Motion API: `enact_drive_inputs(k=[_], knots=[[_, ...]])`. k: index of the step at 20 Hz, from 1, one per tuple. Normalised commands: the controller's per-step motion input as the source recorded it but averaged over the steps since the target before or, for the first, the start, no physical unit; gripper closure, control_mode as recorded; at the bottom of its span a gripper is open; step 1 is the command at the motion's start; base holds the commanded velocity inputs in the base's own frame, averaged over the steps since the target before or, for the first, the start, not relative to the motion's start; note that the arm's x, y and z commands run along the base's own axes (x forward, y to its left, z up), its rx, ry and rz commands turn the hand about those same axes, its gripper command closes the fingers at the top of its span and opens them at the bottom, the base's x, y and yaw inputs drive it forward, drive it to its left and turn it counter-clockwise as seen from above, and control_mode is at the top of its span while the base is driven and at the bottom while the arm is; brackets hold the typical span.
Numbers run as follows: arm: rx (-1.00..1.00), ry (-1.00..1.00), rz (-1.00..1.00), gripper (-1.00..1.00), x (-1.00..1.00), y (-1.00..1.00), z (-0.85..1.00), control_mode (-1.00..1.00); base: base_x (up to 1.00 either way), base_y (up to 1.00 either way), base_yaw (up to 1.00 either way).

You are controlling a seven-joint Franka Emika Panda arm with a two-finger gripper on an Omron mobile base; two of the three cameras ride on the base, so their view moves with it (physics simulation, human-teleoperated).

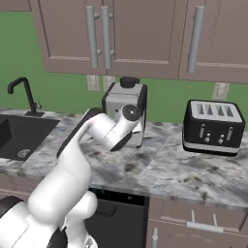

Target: Pick up the brewed coffee from the coffee machine and place it next to the breakfast plate on the dining counter.

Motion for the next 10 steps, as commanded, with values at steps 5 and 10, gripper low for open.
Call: enact_drive_inputs(k=[5, 10], knots=[[0.12, -0.03, 0.16, -1.0, 0.47, -0.02, -0.28, -1.0, 0.0, 0.0, 0.0], [0.02, -0.14, 0.12, -1.0, 0.18, 0.0, -0.32, -1.0, 0.0, 0.0, 0.0]])
